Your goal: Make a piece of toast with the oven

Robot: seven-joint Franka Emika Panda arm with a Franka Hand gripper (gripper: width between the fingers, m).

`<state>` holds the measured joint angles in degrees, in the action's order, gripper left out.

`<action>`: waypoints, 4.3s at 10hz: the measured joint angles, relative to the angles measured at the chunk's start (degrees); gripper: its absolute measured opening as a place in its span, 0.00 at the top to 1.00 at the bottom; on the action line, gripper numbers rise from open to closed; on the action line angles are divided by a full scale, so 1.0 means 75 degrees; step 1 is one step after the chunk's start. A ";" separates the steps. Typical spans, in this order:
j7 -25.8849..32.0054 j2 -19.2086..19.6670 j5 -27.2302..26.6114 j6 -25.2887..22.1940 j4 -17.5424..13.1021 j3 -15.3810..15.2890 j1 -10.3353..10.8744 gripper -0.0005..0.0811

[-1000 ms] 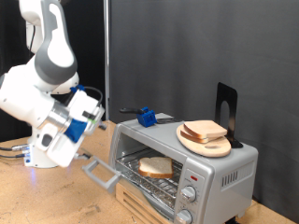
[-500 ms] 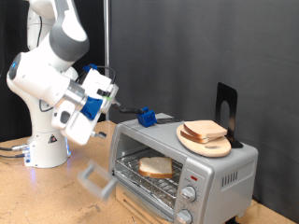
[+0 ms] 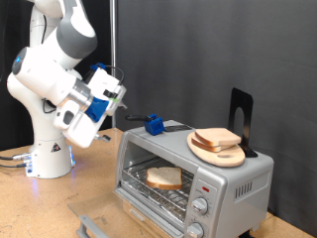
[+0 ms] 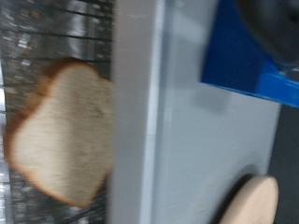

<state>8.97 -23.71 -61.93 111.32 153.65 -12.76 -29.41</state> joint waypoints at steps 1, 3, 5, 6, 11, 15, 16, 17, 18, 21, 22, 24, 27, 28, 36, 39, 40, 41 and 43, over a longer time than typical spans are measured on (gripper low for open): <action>-0.0137 -0.0013 0.0314 0.0211 0.0028 0.0033 -0.0213 0.00; -0.0215 0.0035 0.0996 0.1313 0.0250 -0.0025 -0.0596 0.00; 0.0271 0.0334 0.1125 0.2887 0.0552 -0.0100 -0.0722 0.00; 0.0742 0.0563 0.1013 0.3520 0.0640 -0.0091 -0.0729 0.00; 0.5082 0.2032 -0.2077 0.5126 0.0554 0.0269 -0.0730 0.00; 0.4208 0.3019 0.0079 0.4046 0.0087 0.0740 -0.1213 0.00; 0.4335 0.3019 -0.0131 0.4237 0.0112 0.0689 -0.1200 0.00; 0.4330 0.3014 -0.0135 0.3831 0.0105 0.0723 -0.1226 0.00; 0.4330 0.3012 -0.0129 0.2988 0.0025 0.0901 -0.1340 0.00; 0.4374 0.3212 0.0904 0.1121 -0.0402 0.1361 -0.1757 0.00; 0.4258 0.3428 0.1443 0.0876 -0.0603 0.1401 -0.1776 0.00; 0.3717 0.4040 0.1842 0.1066 -0.0920 0.1293 -0.1677 0.00; 0.3531 0.4843 0.1267 0.2419 -0.1083 0.0800 -0.1283 0.00; 0.3495 0.5059 0.1112 0.2684 -0.1135 0.0633 -0.1145 0.00; 0.3473 0.5183 0.1292 0.1452 -0.1265 -0.0021 -0.0872 0.00; 0.3569 0.4582 0.1550 -0.0025 -0.1239 0.0148 -0.1286 0.00; 0.3627 0.4376 0.1440 -0.0233 -0.1211 0.0163 -0.1360 0.00; 0.3727 0.4157 0.1113 -0.0289 -0.1144 0.0143 -0.1371 0.00; 0.3746 0.3709 0.0269 -0.0106 -0.0964 -0.0078 -0.1276 0.00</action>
<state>37.07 4.11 -59.91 110.53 146.41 -13.34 -38.98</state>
